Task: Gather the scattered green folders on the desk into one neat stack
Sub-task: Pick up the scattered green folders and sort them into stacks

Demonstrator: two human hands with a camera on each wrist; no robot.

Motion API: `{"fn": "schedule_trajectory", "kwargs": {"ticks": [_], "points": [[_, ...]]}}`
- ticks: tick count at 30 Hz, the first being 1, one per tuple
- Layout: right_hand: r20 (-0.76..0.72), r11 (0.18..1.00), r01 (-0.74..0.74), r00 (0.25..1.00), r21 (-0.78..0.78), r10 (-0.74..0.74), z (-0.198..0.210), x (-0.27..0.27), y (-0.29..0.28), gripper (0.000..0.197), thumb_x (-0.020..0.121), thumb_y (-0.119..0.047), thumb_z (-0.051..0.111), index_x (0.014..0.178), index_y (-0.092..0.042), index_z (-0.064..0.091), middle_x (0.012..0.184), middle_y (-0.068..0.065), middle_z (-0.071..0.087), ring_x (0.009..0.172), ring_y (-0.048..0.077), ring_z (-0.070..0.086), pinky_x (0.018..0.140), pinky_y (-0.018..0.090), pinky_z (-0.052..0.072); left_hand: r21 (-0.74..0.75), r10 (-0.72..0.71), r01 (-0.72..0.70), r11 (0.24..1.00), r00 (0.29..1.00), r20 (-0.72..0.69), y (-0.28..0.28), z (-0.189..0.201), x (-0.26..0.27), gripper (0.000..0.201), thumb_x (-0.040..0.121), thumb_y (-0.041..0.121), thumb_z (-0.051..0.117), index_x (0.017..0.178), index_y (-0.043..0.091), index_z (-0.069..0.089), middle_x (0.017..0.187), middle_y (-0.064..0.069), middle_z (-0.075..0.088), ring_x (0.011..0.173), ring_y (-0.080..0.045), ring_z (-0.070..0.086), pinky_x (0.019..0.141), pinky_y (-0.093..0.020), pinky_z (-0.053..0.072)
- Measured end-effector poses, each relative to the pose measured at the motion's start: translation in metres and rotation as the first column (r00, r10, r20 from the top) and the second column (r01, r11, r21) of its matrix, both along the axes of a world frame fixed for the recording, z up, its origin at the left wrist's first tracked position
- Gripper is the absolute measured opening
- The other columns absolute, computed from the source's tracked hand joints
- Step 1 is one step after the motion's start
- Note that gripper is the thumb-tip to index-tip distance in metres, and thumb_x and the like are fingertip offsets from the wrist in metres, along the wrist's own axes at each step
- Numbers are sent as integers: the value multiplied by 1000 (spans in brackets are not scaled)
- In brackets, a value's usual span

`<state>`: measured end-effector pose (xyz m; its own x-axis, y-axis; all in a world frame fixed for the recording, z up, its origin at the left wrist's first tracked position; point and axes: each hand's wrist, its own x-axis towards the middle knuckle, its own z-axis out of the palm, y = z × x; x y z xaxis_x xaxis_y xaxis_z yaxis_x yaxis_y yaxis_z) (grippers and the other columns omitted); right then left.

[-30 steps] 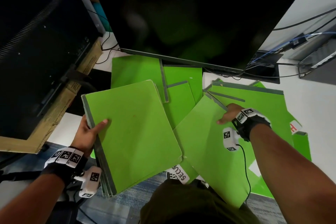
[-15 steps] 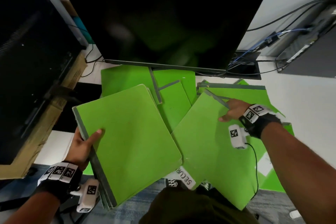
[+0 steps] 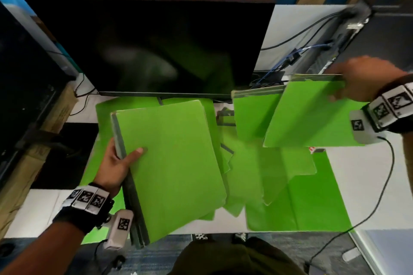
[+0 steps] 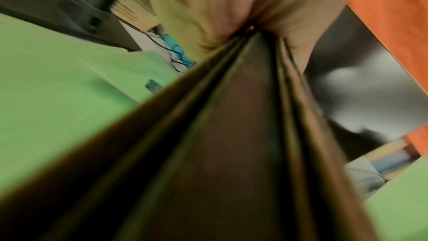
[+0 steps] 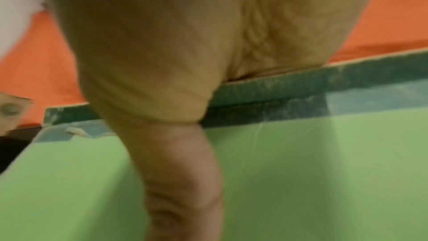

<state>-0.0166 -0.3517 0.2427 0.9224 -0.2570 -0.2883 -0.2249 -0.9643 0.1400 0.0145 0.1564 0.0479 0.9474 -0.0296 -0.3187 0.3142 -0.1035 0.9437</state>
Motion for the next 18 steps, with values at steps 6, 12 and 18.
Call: {"fn": "schedule_trajectory", "kwargs": {"ticks": [6, 12, 18], "points": [[64, 856, -479, 865, -192, 498, 20, 14, 76, 30, 68, -34, 75, 95, -36, 62, 89, 1, 70, 97, 28, 59, 90, 40, 39, 14, -105, 104, 994, 993, 47, -61, 15, 7, 83, 55, 57, 83, 124, 28, 46, 117, -8, 62, 110, -32, 58, 92, -46, 50], [303, 441, -843, 353, -307, 885, -70, 32, 190, 14, 72, -15, 62, 61, -23, 63, 59, -8, 61, 77, 21, 59, 89, 41, 47, -38, -181, 185, 982, 979, 93, -113, 21, -7, 59, 85, 14, 69, 133, 14, 36, 110, 13, 54, 103, -9, 53, 95, -31, 40], [416, 529, -848, 483, 6, 770, -143, 25, 222, 77, 51, -36, 84, 123, -22, 59, 135, 11, 52, 129, 30, 44, 113, 54, 17, -11, -191, 191, 982, 981, -19, -103, 0, -26, 51, 87, 0, 62, 128, 23, 40, 109, -9, 60, 74, -1, 64, 66, -20, 54]]}}
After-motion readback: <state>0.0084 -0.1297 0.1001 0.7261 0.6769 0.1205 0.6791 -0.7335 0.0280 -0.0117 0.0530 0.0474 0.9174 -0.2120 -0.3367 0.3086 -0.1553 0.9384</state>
